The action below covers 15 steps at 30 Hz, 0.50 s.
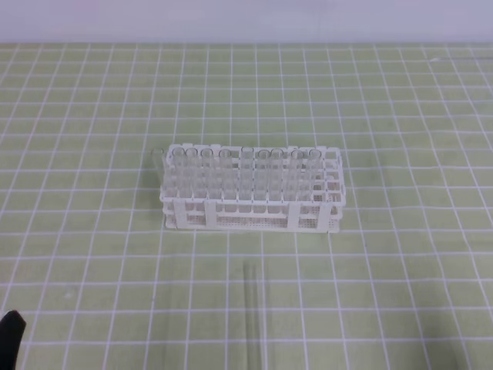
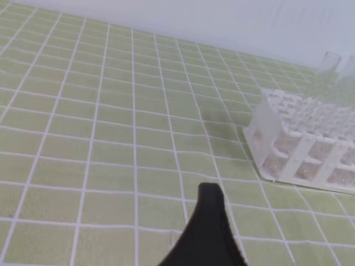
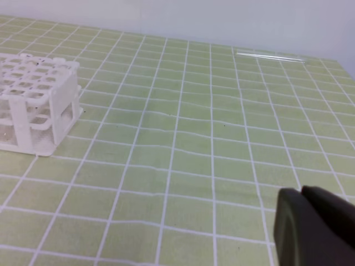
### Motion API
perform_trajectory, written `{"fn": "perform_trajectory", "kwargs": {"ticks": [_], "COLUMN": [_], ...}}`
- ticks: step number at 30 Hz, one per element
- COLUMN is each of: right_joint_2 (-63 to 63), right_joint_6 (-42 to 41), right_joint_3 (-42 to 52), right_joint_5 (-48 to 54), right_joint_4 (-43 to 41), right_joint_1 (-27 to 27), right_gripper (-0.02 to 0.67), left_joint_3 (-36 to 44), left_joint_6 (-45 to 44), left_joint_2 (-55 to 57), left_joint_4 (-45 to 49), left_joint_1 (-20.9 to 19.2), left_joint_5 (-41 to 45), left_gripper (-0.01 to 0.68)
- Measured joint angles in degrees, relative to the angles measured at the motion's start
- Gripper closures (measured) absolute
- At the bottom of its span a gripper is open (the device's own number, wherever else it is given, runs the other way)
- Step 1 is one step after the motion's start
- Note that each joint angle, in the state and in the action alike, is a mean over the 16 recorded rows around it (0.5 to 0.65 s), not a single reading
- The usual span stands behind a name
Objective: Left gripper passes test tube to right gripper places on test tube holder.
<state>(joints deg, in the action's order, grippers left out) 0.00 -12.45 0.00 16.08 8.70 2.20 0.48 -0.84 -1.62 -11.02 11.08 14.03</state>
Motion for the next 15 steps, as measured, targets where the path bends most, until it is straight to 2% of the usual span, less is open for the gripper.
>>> {"fn": "perform_trajectory", "kwargs": {"ticks": [15], "right_joint_2": [0.00], "right_joint_6": [0.00], "right_joint_3": [0.00], "right_joint_5": [0.00], "right_joint_4": [0.00], "right_joint_1": [0.00], "right_gripper": [0.666], "left_joint_3": [-0.14], "left_joint_6": [0.00], "left_joint_2": [0.53], "left_joint_4": [-5.72], "left_joint_1": [-0.01], "left_joint_5": [-4.65], "left_gripper": [0.153]}}
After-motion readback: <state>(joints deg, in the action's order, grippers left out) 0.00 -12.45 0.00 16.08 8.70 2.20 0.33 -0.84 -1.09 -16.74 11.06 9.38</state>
